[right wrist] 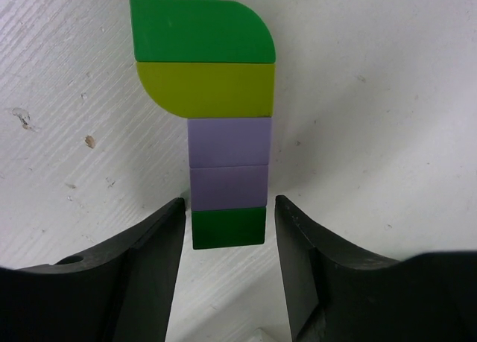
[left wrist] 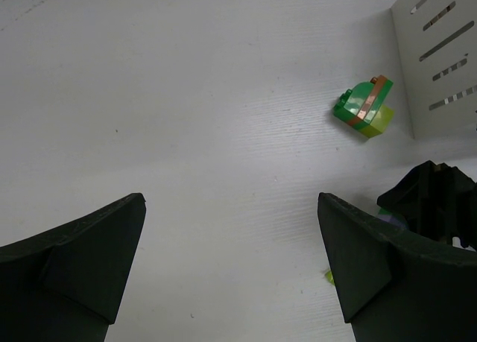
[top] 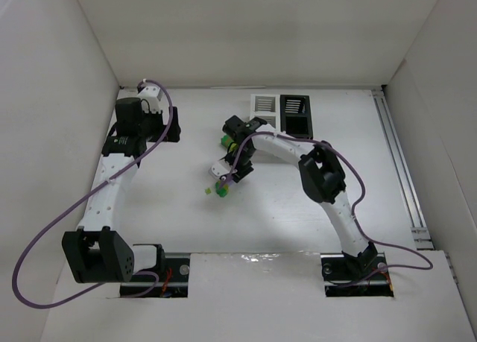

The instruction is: Sort the legos into containers by color

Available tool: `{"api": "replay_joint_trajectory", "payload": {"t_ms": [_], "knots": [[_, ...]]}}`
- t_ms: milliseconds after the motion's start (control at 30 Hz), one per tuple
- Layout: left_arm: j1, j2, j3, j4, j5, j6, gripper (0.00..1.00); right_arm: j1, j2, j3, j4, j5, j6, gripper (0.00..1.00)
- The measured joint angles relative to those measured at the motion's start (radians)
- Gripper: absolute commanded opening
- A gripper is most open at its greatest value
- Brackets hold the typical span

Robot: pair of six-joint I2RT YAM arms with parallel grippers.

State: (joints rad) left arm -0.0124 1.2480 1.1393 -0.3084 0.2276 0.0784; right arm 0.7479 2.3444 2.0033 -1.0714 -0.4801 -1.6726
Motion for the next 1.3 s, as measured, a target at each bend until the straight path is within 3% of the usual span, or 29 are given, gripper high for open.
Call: {"api": "replay_joint_trajectory", "payload": {"t_ms": [367, 400, 533, 767, 867, 1033, 1200, 1300], "knots": [[0.009, 0.0, -0.007, 0.0, 0.0, 0.008, 1.0, 0.013, 0.018, 0.028, -0.013, 0.006, 0.004, 0.39], [0.009, 0.0, -0.008, 0.0, 0.0, 0.01, 1.0, 0.013, 0.019, 0.03, -0.014, 0.007, 0.005, 0.35], [0.009, 0.0, -0.011, 0.008, 0.002, 0.014, 1.0, 0.013, 0.02, 0.033, -0.013, 0.008, 0.027, 0.02], [0.013, -0.105, -0.183, 0.109, 0.097, 0.045, 1.0, 0.001, -0.002, 0.011, 0.029, -0.019, 0.237, 0.0], [0.013, -0.21, -0.261, 0.127, 0.171, 0.055, 1.0, -0.013, -0.131, -0.132, 0.121, -0.024, 0.39, 0.0], [0.013, -0.263, -0.245, 0.155, 0.321, 0.042, 1.0, -0.043, -0.499, -0.417, 0.339, 0.021, 0.657, 0.0], [0.013, -0.178, -0.185, 0.158, 0.494, -0.037, 1.0, -0.051, -0.856, -0.727, 0.626, 0.121, 0.861, 0.0], [0.013, -0.074, -0.131, 0.17, 0.592, -0.106, 0.93, -0.046, -0.988, -0.895, 0.763, 0.199, 0.941, 0.0]]}}
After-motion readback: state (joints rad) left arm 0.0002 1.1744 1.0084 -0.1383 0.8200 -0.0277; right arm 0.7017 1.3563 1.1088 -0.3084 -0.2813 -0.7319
